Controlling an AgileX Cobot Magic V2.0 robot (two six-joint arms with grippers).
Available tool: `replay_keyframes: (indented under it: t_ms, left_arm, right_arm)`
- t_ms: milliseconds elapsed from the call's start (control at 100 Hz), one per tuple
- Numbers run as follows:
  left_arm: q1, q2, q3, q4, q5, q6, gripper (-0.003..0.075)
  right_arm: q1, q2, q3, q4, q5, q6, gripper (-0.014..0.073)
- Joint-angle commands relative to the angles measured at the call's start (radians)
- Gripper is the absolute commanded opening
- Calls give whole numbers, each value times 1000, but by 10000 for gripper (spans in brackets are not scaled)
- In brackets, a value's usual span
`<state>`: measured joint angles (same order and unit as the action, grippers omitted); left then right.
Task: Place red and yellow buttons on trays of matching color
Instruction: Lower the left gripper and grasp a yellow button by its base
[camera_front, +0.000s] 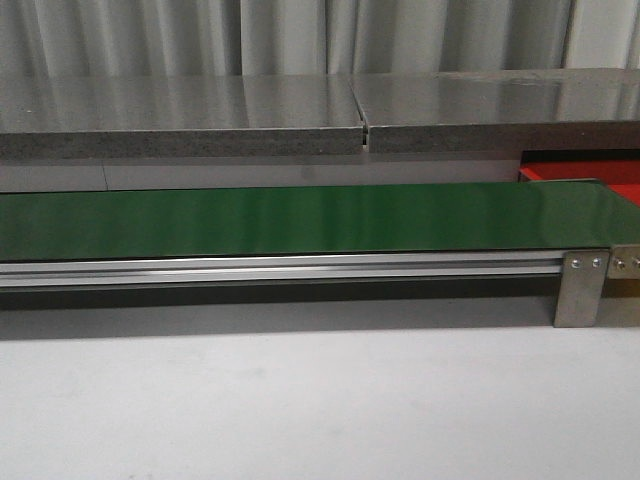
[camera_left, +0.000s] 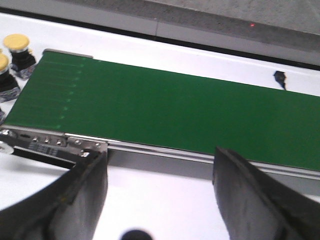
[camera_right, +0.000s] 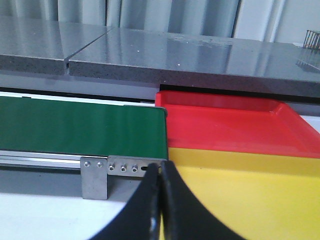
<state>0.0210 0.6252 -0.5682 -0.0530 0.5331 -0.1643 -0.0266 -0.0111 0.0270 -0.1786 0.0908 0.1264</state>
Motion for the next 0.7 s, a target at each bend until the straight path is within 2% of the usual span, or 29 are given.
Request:
replay_keyframes:
  t_ms: [0, 330, 690]
  left_arm:
    - [65, 81, -71, -1, -32, -38, 459]
    - [319, 372, -264, -1, 112, -38, 459]
    - [494, 681, -461, -25, 208, -38, 459]
  right_arm:
    - [2, -15, -10, -3, -74, -1, -67]
    - [2, -15, -10, -3, -74, -1, -67]
    - [2, -15, -10, -3, -74, -1, -67]
